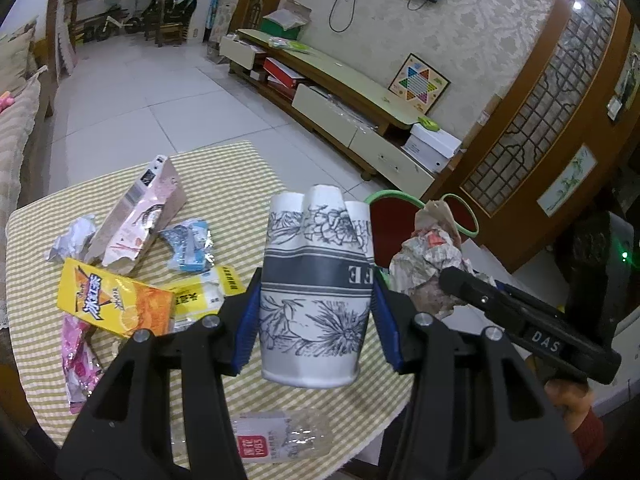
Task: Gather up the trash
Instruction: 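Carry the newspaper over the green bucket with the right gripper while the left holds the cup, then open both grippers over the bucket, dropping the paper cup and newspaper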
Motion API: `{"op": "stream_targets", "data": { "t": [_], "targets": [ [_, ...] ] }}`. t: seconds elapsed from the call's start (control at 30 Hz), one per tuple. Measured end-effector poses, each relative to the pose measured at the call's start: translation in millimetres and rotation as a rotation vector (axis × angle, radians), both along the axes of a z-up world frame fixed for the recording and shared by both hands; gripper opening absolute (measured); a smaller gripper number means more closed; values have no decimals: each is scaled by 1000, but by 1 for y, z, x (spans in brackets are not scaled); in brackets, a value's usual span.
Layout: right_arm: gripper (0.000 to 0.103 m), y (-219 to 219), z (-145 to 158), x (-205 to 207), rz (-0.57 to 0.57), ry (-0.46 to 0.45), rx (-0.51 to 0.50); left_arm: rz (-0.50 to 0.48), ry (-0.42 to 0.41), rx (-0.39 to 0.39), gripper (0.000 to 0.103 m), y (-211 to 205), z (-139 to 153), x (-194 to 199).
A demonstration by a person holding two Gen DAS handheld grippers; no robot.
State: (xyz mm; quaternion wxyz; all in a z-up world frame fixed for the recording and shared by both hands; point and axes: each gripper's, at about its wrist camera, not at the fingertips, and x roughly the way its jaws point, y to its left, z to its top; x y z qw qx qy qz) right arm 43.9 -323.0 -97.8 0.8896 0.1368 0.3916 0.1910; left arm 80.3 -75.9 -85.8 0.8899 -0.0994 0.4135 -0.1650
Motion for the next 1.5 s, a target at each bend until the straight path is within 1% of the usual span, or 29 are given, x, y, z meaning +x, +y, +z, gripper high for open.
{"op": "stream_targets", "data": {
  "t": [0.27, 0.43, 0.53, 0.7, 0.87, 1.1, 1.17, 1.27, 1.37, 1.4, 1.43, 1.47, 1.5],
  "targets": [
    [40, -24, -4, -1, -49, 5, 15, -46, 1, 18, 48, -25, 0, 10],
    [40, -41, -3, -3, -78, -1, 15, -65, 10, 16, 48, -39, -5, 19],
    [40, -55, -2, -5, -108, -2, 13, -84, 19, 8, 48, -51, -9, 23],
    [40, -76, -2, -7, -167, 3, 43, -121, 23, 20, 48, -67, -14, 27],
    [40, -90, -1, -9, -202, -3, 26, -158, 28, 10, 48, -86, -16, 36],
    [40, -115, -6, 7, -254, 8, 28, -225, 56, -15, 48, -124, -23, 64],
    [40, -121, -6, 13, -267, 4, 20, -250, 56, -9, 48, -139, -25, 72],
    [41, -130, -9, 24, -291, 4, 10, -276, 41, 20, 48, -156, -27, 84],
    [41, -139, -13, 33, -312, 6, 3, -293, 45, 10, 49, -166, -31, 94],
    [41, -141, -14, 36, -316, 7, 0, -298, 48, 8, 51, -168, -32, 96],
    [44, -144, -15, 39, -318, 8, -6, -304, 47, 13, 54, -171, -33, 99],
    [53, -145, -15, 41, -320, 9, -12, -309, 44, 17, 60, -173, -33, 100],
    [56, -146, -16, 43, -323, 11, -18, -312, 39, 22, 74, -174, -33, 100]
  ]
}}
